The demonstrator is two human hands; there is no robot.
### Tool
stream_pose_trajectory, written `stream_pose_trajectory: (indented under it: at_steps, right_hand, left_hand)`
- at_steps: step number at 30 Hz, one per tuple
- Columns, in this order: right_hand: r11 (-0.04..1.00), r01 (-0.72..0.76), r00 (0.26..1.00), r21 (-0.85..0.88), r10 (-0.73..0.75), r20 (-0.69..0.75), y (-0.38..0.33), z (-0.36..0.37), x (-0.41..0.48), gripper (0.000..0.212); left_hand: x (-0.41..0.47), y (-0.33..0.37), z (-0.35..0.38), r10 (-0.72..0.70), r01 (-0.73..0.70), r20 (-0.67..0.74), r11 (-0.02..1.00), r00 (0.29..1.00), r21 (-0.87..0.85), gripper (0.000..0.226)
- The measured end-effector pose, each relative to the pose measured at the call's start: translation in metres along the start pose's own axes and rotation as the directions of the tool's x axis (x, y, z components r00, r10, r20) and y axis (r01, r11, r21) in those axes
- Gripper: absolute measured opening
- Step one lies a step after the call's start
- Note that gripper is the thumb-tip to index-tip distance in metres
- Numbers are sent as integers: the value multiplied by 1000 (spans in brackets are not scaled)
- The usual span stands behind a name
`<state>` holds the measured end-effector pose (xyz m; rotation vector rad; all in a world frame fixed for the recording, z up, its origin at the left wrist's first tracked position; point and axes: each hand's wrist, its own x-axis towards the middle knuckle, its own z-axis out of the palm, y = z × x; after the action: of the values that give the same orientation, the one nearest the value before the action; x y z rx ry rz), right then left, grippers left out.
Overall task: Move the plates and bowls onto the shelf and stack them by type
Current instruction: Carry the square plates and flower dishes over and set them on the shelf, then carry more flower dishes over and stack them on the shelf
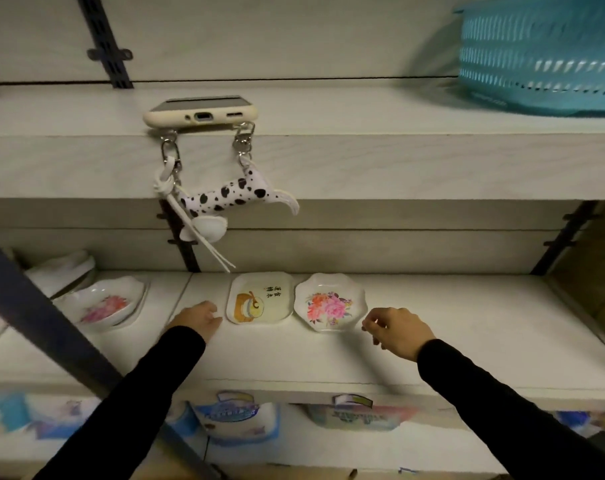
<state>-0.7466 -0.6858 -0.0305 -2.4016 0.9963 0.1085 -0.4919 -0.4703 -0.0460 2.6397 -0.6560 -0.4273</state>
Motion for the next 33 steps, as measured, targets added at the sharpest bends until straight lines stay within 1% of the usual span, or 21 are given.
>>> stream_pose_trajectory:
  at_steps: [3,5,8,10,14,16,18,21,24,30,33]
  right_hand:
    - [994,87,996,-66,-87,13,-17,6,-2,26]
    - [982,154,988,-108,-151,41,-30,12,-5,26]
    - [956,267,960,-119,-254,115,-50,27,-8,24]
    - [937,332,937,-111,-315,150,-66,37,-11,25]
    - [895,434,891,-103,-409,200,-100,57,-23,23]
    - [864,494,857,-98,-466,219,-118,65,-29,18]
    - [841,533,834,-92,-505,223,-137,72,-36,14]
    - [816,570,810,-92,-541,225,-168,86,-46,19]
    - [796,596,793,-103,-564,233,-200,104,-58,22]
    - [812,575,811,-99,-550,200,-268,148,-78,22]
    - [832,552,827,-58,-537,165,-303,171,-86,27]
  left_hand:
    - [-32,-7,-9,-3,2,-41,1000,999,-29,30]
    - [-52,-14,-12,-8,4,-52,997,999,-81,29]
    - [-82,-32,-19,-13,10,-22,990,1000,-142,29]
    - [-101,-48,-21,-38,33,-33,987,999,-159,28]
    - [-135,-77,-30,-66,52,-111,991,992,-122,22]
    - [-149,-91,-35,-74,61,-146,993,987,-96,19]
    - [-162,-105,-44,-119,106,-165,990,979,-89,18]
    - [-174,-132,-58,-156,149,-186,987,970,-52,20]
    - [-182,-166,-75,-178,169,-202,984,963,-61,22]
    - [-190,-242,-110,-150,151,-191,988,970,-9,26]
    - [-187,-275,-129,-120,125,-163,992,979,26,28]
